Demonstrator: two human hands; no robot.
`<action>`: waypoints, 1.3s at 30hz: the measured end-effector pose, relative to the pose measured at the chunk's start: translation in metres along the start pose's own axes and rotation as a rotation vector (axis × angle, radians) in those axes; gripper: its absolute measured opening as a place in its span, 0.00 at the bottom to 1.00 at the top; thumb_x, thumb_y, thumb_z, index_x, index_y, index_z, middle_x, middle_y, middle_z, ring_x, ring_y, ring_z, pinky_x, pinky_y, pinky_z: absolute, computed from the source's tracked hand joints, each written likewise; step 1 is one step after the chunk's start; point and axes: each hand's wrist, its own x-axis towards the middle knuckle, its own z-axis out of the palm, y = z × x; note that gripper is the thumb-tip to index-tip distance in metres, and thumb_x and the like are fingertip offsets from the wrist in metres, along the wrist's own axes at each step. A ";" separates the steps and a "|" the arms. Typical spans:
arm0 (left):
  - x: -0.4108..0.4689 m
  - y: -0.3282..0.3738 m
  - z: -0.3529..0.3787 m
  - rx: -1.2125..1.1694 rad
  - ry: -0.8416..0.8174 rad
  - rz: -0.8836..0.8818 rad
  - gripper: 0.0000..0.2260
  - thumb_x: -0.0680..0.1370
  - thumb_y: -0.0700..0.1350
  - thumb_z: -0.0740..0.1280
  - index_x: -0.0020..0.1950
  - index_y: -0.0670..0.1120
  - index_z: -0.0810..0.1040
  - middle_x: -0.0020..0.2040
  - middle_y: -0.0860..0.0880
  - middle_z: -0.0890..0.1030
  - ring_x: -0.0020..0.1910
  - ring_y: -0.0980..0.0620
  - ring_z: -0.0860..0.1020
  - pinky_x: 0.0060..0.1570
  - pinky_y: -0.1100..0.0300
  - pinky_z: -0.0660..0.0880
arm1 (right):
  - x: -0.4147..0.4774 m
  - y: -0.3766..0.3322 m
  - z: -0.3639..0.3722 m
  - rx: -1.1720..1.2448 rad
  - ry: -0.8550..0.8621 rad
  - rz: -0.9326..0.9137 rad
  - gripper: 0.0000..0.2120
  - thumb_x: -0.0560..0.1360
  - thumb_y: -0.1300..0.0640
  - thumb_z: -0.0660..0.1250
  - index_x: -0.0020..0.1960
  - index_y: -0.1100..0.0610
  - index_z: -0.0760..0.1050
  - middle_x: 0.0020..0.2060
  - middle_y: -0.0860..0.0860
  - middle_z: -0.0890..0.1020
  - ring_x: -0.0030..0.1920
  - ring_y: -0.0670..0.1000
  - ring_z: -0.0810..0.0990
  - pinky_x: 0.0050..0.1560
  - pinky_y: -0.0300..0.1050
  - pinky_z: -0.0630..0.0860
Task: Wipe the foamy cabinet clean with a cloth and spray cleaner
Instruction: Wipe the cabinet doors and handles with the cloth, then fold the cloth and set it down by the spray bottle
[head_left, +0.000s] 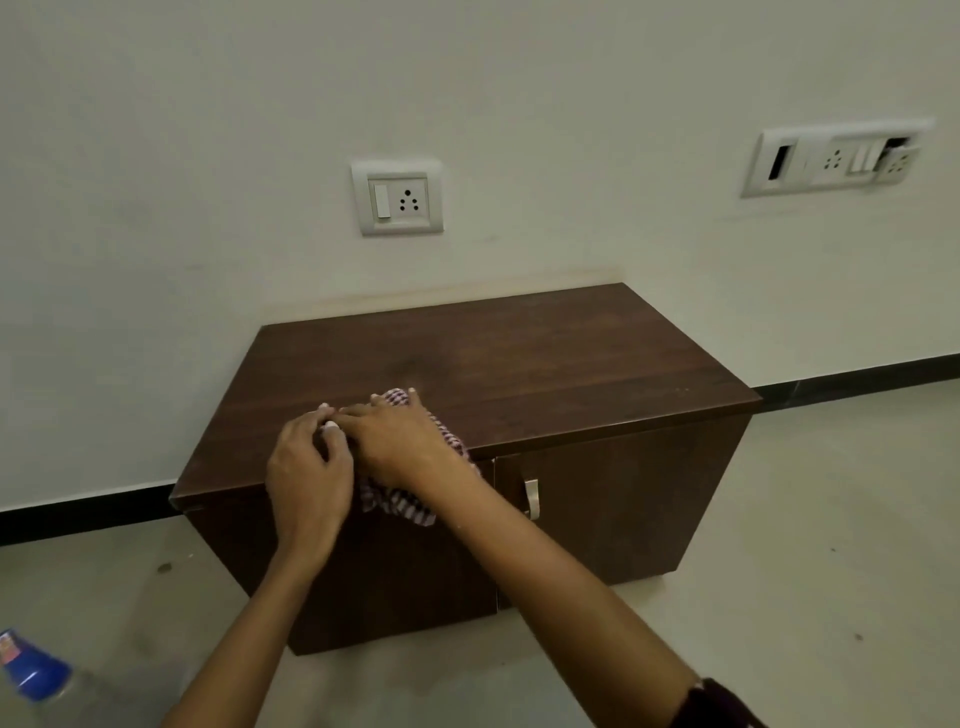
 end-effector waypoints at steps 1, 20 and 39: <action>0.005 -0.002 -0.001 0.034 -0.018 -0.025 0.16 0.79 0.43 0.56 0.65 0.39 0.71 0.65 0.41 0.74 0.65 0.45 0.71 0.65 0.52 0.66 | 0.007 -0.007 0.003 -0.029 -0.008 -0.016 0.27 0.78 0.48 0.57 0.74 0.51 0.56 0.73 0.51 0.62 0.74 0.57 0.55 0.70 0.68 0.47; 0.008 0.119 0.119 0.043 -0.693 0.266 0.16 0.81 0.45 0.53 0.63 0.41 0.74 0.65 0.41 0.75 0.63 0.45 0.72 0.60 0.56 0.67 | -0.086 0.194 -0.030 0.053 0.094 0.424 0.19 0.80 0.52 0.54 0.70 0.53 0.65 0.69 0.55 0.69 0.69 0.55 0.67 0.72 0.59 0.52; 0.008 0.151 0.005 -0.883 -1.008 -0.506 0.18 0.78 0.55 0.58 0.52 0.42 0.77 0.45 0.45 0.82 0.45 0.48 0.79 0.45 0.53 0.75 | -0.123 0.085 -0.117 2.194 0.998 0.227 0.16 0.77 0.56 0.60 0.63 0.60 0.71 0.56 0.61 0.79 0.52 0.59 0.79 0.53 0.56 0.77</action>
